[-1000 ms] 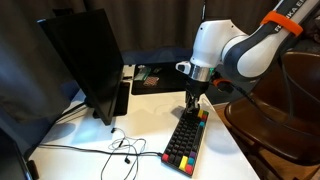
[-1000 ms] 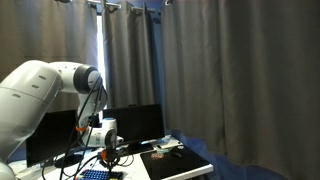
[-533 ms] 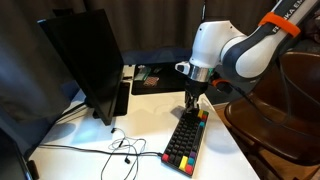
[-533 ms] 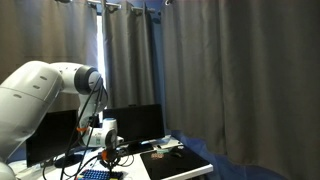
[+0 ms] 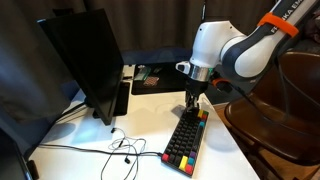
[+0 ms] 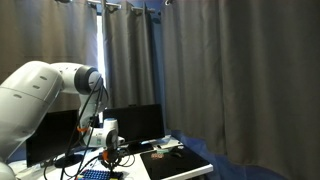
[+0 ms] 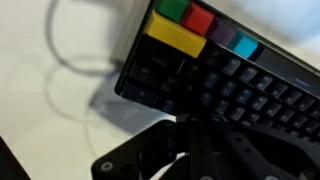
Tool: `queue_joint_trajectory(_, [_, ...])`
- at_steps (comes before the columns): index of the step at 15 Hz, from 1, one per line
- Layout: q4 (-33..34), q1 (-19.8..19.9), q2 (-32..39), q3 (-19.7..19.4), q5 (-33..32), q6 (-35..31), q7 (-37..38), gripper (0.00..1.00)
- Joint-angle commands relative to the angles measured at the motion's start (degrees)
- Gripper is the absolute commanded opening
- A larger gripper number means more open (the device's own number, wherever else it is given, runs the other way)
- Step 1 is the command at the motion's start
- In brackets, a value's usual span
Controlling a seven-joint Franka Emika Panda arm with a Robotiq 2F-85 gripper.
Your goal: Press one black key on the keyboard
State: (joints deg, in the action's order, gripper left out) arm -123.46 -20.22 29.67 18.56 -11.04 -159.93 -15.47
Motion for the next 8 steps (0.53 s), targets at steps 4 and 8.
queue_joint_trajectory(4, [1.2,1.1,1.2,1.3,0.2,0.9,-1.7,0.0])
queue_joint_trajectory(8, [1.1,1.3,1.3,1.7,0.3,0.8,-2.1,0.0])
